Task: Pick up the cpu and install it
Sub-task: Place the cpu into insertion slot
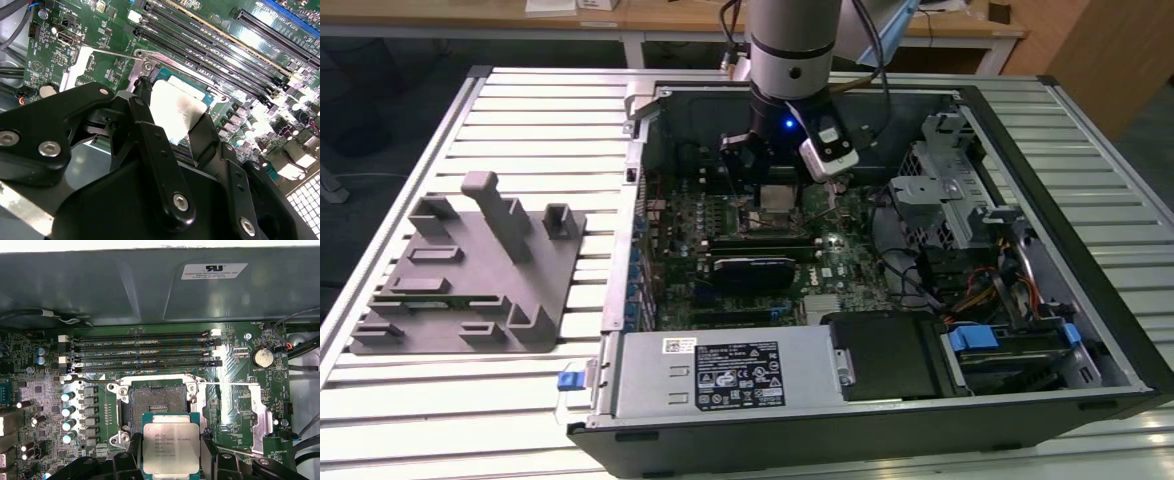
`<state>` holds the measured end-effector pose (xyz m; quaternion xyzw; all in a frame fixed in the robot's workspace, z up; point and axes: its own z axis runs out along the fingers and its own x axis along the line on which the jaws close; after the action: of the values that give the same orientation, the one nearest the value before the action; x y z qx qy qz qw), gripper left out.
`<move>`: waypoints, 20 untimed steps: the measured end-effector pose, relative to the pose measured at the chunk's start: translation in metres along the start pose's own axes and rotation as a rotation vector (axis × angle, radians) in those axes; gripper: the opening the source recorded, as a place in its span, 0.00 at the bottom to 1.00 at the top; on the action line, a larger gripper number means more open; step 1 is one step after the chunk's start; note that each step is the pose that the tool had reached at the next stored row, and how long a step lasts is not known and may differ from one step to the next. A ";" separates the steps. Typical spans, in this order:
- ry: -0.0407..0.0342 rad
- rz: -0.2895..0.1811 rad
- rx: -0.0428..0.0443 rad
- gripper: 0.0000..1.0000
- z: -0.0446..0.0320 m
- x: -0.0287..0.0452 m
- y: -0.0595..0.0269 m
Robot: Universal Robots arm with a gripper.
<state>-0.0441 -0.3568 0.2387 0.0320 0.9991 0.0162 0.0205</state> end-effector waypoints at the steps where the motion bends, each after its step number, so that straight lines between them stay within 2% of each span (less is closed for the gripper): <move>1: 0.0000 0.000 0.0000 0.54 0.0000 0.0000 0.0000; 6: -0.0006 0.016 0.0006 0.54 0.0000 -0.0001 0.0000; 20: -0.0080 0.236 0.0094 0.54 0.0002 0.0000 0.0000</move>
<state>-0.0440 -0.3568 0.2385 0.1497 0.9884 0.0137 0.0223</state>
